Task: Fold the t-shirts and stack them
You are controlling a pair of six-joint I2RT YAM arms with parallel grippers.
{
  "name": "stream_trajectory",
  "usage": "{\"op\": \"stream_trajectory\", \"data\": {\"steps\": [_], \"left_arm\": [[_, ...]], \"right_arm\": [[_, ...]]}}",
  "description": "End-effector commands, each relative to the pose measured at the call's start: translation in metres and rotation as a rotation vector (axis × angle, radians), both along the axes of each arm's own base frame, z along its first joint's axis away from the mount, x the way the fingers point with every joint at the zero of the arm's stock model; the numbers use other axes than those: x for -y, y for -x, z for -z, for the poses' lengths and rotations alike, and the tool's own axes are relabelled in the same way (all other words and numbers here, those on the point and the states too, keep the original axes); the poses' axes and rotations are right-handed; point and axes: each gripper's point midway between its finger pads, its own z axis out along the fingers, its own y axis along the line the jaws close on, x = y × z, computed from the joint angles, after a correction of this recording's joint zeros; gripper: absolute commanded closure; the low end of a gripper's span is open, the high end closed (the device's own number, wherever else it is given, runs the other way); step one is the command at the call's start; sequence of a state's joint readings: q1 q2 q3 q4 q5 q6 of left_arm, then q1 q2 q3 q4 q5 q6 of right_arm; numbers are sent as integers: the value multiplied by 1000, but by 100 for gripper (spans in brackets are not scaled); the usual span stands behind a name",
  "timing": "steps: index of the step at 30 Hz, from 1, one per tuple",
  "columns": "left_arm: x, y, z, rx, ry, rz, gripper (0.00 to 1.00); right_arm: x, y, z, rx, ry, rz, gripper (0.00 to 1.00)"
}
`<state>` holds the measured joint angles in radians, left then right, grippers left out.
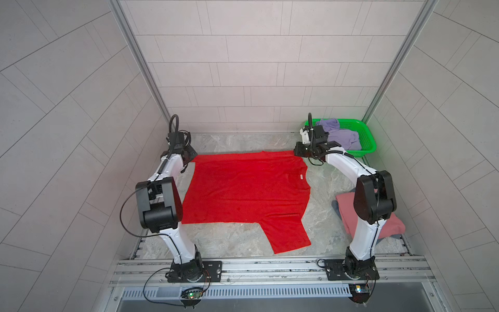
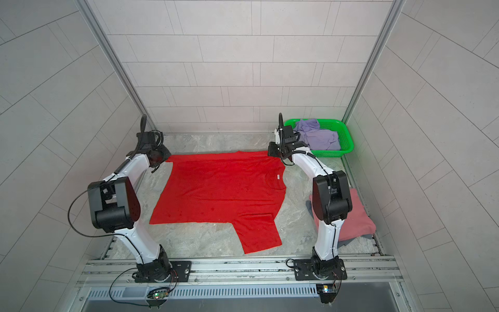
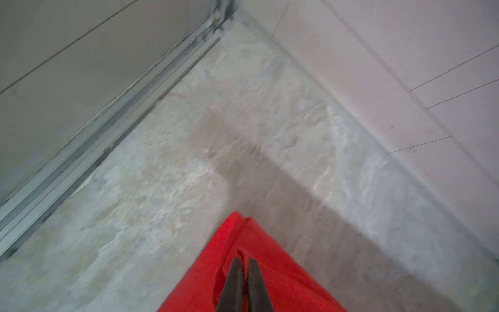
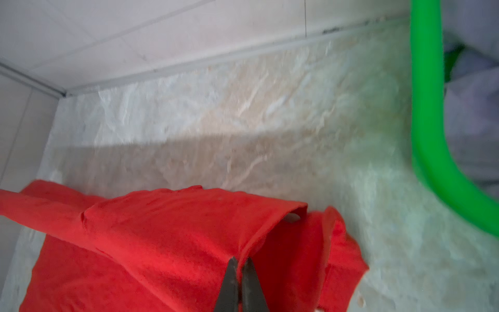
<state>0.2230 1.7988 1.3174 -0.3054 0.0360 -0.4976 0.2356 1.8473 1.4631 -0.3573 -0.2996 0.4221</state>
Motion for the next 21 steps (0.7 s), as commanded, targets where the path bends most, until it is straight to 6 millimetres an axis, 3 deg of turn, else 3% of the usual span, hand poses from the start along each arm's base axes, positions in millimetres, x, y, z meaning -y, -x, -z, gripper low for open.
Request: {"op": "stream_trajectory", "data": {"steps": [1,3,5,9,14,21], "left_arm": [[-6,28,26,-121,-15,-41,100],[-6,37,45,-209,5,-51,100],[-7,43,60,-270,13,-73,100],[-7,39,69,-281,32,-85,100],[-3,35,66,-265,53,-65,100],[4,38,54,-227,70,-39,100]], "right_arm": [[5,35,51,-134,81,8,100],[2,49,81,-216,89,-27,100],[6,58,98,-297,131,-39,100],[4,62,110,-315,128,-49,100],[4,61,106,-290,125,-40,99],[2,65,74,-227,117,-65,93]]}}
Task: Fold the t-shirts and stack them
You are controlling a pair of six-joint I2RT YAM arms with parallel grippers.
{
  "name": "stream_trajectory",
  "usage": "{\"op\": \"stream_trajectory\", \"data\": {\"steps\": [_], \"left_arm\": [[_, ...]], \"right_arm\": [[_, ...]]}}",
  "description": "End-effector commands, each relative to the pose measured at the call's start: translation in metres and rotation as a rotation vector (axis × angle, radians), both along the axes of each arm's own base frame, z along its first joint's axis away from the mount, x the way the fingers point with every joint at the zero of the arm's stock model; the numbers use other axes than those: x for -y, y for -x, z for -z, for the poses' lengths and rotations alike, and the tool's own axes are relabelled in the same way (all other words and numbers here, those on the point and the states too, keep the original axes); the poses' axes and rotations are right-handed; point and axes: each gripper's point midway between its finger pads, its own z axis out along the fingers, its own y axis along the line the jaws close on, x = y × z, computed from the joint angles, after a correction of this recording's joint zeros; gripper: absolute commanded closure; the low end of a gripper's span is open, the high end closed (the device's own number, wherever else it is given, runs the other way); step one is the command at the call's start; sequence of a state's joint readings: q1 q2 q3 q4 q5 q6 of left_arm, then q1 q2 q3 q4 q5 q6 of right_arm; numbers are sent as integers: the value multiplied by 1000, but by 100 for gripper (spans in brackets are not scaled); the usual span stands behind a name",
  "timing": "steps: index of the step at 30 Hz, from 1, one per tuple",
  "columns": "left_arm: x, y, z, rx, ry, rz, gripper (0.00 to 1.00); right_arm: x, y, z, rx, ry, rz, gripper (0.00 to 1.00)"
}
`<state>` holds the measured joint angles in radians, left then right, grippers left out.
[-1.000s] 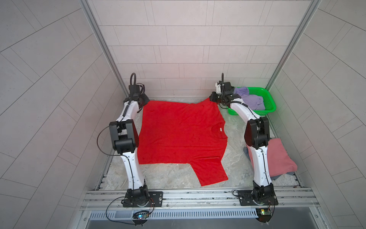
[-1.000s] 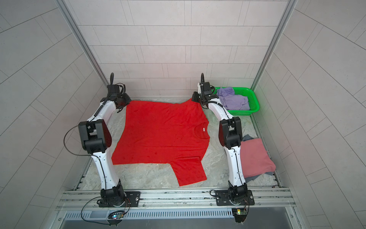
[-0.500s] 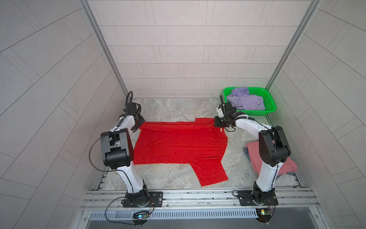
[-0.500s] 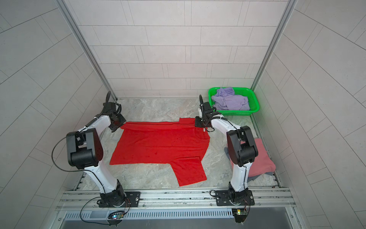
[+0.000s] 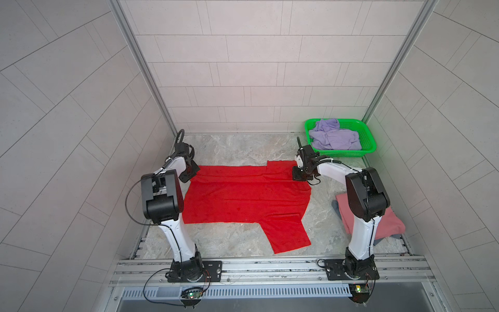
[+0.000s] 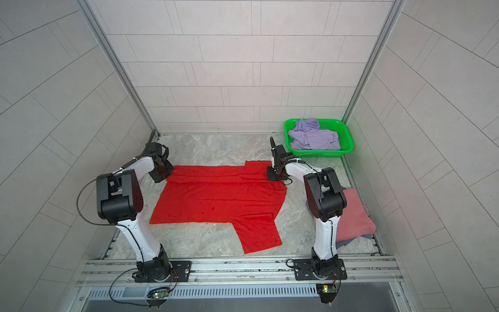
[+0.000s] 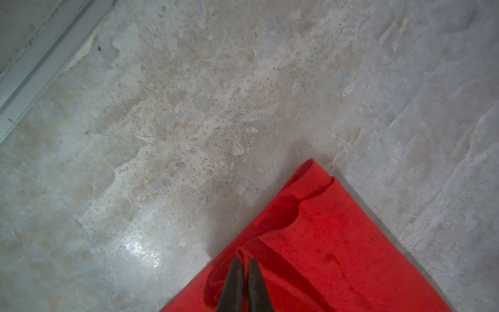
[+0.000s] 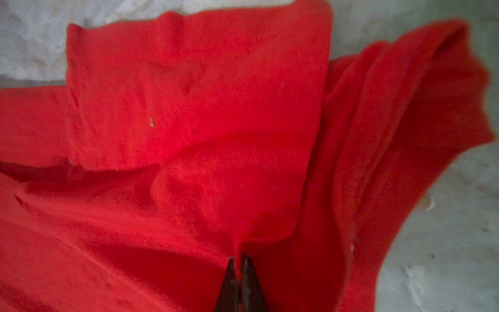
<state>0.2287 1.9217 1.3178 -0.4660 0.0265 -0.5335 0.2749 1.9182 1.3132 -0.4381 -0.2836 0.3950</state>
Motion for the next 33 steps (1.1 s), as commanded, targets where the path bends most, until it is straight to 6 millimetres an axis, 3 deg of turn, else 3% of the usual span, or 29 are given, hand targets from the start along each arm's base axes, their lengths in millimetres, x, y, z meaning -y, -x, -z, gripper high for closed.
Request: {"op": "stream_trajectory", "data": {"steps": [1,3,4,5,6,7,10,13,17,20,22,25,33], "left_arm": [[0,3,-22,42,-4,2,100],[-1,14,-27,22,-19,-2,98],[-3,19,-31,15,-34,-11,88],[-5,26,-36,7,-54,-22,71],[-7,31,-42,11,-70,-29,55],[-8,33,-50,26,-82,-35,49],[-10,29,-74,88,-103,-41,41],[-5,18,-88,138,-69,-26,40],[3,11,-90,167,-28,-31,39],[6,13,-89,167,-17,-34,40],[5,16,-90,170,-23,-46,40],[4,18,-91,174,-30,-60,40],[3,11,-91,175,-25,-80,40]], "right_arm": [[3,9,-29,49,9,-22,90],[7,27,-30,24,25,-28,69],[10,35,-31,13,37,-27,60],[15,43,-36,15,48,-19,49],[18,47,-43,28,50,-7,43],[19,47,-51,55,51,-1,40],[21,22,-80,215,54,24,38],[21,-24,-98,335,39,83,35],[25,-82,-84,346,41,160,39],[19,-114,-61,316,26,168,43],[17,-126,-47,286,15,177,44],[16,-132,-24,244,9,176,47],[25,-125,18,128,5,194,51]]}}
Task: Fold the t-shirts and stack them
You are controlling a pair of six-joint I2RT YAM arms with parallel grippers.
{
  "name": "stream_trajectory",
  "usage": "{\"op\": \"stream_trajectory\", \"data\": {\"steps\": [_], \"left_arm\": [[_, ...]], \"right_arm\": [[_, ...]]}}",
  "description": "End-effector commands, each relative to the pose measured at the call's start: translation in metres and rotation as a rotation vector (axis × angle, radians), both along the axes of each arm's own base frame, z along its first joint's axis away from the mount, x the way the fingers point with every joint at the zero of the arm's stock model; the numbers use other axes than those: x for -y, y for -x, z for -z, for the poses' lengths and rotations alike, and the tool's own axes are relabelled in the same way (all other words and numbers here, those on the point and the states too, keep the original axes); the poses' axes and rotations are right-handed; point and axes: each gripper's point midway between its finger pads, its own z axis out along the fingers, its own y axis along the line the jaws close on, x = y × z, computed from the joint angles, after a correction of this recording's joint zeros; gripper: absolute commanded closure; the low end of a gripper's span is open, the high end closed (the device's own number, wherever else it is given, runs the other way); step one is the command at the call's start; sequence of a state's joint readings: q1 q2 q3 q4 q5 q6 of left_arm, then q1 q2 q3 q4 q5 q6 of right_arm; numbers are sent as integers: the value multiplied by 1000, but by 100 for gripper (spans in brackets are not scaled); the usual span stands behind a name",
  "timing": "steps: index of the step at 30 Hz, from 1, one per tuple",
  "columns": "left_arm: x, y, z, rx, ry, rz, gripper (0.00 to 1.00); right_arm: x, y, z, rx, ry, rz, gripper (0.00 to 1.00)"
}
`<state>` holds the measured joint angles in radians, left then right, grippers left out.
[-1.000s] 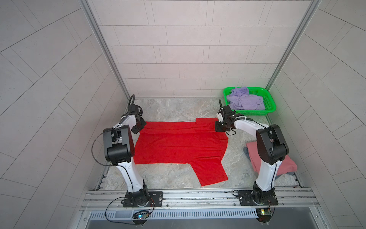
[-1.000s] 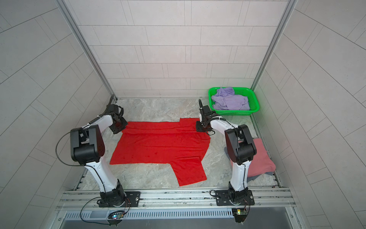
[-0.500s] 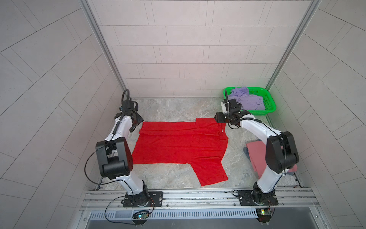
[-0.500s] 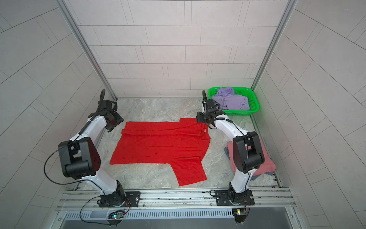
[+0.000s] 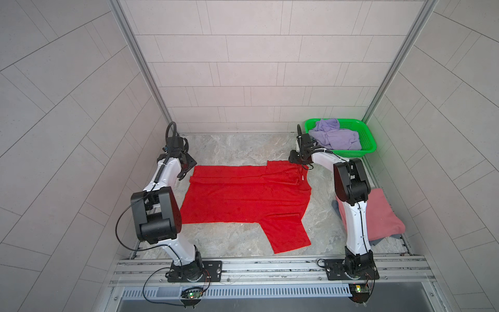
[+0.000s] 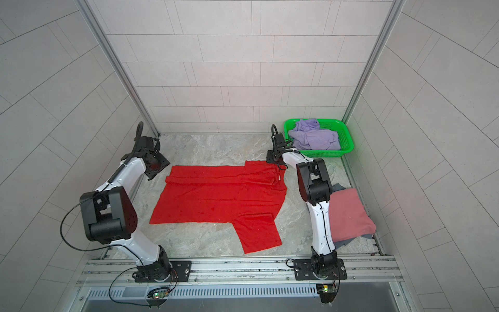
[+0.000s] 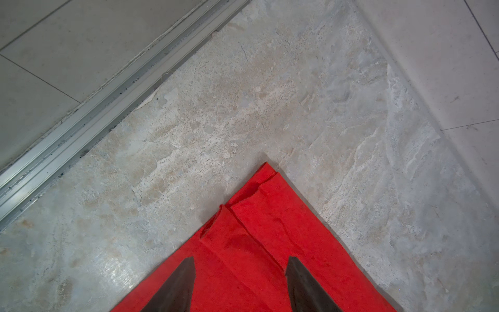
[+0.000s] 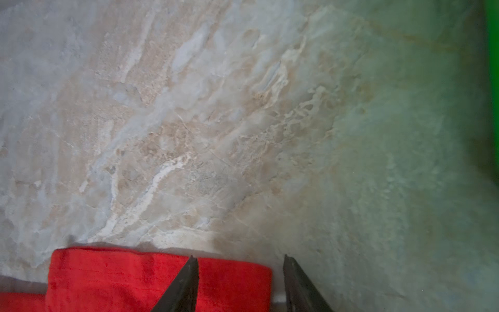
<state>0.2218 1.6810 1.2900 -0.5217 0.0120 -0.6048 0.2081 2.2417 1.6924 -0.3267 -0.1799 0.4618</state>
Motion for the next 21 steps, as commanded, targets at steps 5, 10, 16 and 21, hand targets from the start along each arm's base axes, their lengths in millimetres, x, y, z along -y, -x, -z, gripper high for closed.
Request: {"op": "stream_trajectory", "data": {"steps": [5,10,16,21], "left_arm": [[0,-10,-4,11,-3,-17,40],[-1,-15,-3,9,1,-17,40],[0,-18,1,7,10,-11,40],[3,-20,3,9,20,2,40]], "right_arm": [[-2,6,13,-70,-43,4,65],[-9,15,11,-98,-51,-18,68],[-9,23,9,-111,-20,-29,82],[-12,10,-18,-16,-22,-41,99]]}}
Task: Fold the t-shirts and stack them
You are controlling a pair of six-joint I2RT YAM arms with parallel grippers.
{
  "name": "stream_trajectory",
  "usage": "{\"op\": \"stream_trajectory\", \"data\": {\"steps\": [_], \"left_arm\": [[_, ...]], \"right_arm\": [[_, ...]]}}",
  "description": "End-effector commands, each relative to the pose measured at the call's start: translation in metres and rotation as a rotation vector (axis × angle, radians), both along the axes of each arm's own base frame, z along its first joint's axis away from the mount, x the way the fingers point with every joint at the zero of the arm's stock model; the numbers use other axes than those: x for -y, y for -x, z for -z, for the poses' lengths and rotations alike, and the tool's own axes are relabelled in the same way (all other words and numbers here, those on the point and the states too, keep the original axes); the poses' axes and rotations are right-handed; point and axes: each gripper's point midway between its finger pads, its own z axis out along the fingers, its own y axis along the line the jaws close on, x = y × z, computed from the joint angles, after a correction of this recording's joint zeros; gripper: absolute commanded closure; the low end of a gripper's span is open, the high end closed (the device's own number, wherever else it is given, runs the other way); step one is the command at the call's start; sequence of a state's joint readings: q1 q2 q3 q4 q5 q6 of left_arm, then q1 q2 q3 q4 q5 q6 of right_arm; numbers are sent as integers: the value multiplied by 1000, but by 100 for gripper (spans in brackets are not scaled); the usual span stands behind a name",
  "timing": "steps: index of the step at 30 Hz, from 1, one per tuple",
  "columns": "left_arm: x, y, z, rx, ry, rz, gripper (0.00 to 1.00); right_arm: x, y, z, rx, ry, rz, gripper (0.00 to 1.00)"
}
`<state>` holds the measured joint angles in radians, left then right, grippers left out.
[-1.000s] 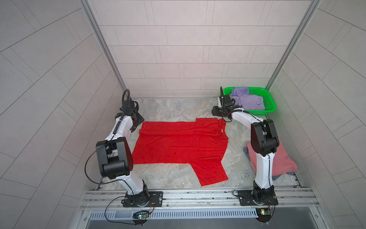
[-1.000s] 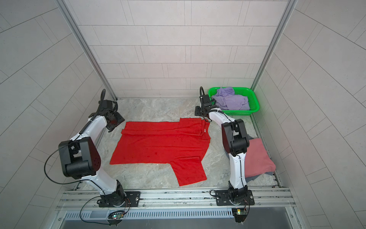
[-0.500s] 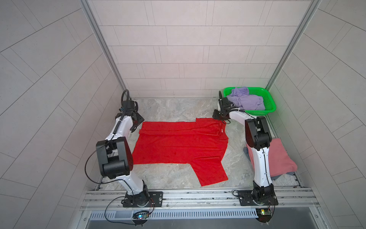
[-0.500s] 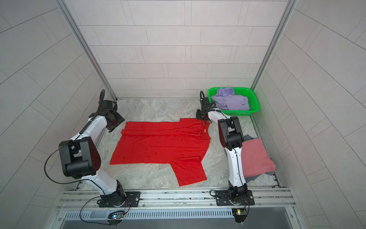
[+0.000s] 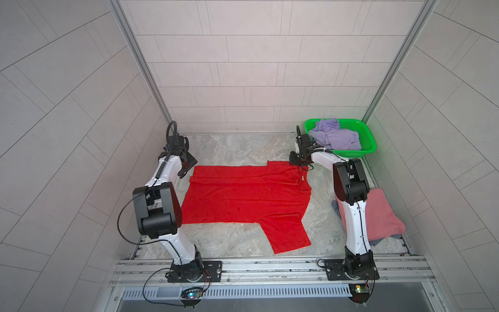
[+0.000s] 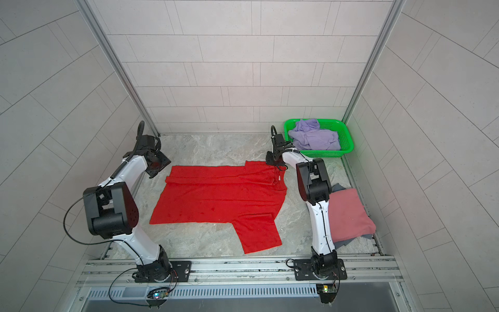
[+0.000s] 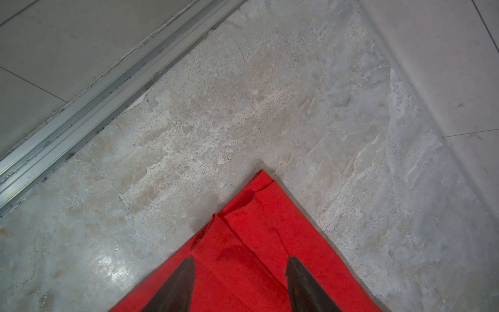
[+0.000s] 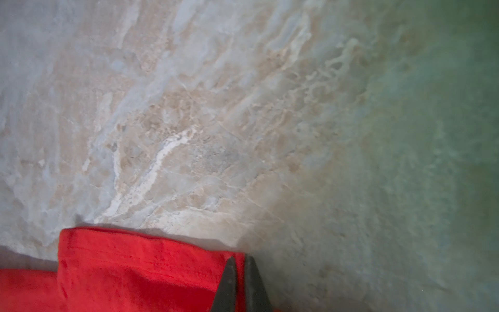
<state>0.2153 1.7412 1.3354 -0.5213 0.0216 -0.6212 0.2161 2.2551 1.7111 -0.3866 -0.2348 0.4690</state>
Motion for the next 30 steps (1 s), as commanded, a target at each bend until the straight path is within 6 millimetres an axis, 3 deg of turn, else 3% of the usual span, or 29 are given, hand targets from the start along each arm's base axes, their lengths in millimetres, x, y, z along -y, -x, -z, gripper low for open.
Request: {"op": "stream_trajectory", "data": {"steps": [1,7,15,22,26,30], "left_arm": [[1,-7,-6,20,2,8,40],[5,-3,-7,24,7,33,40],[14,7,-4,14,24,83,40],[20,19,-1,-2,30,126,40],[21,23,1,-5,37,137,40],[24,25,1,1,47,145,40]], "right_arm": [[-1,-4,-34,72,26,-11,100],[-13,1,-74,154,40,-58,100],[-39,49,-103,179,28,-128,100],[-68,117,-128,201,-5,-218,100],[-75,169,-123,171,27,-269,100],[-68,218,-113,144,3,-271,100]]}}
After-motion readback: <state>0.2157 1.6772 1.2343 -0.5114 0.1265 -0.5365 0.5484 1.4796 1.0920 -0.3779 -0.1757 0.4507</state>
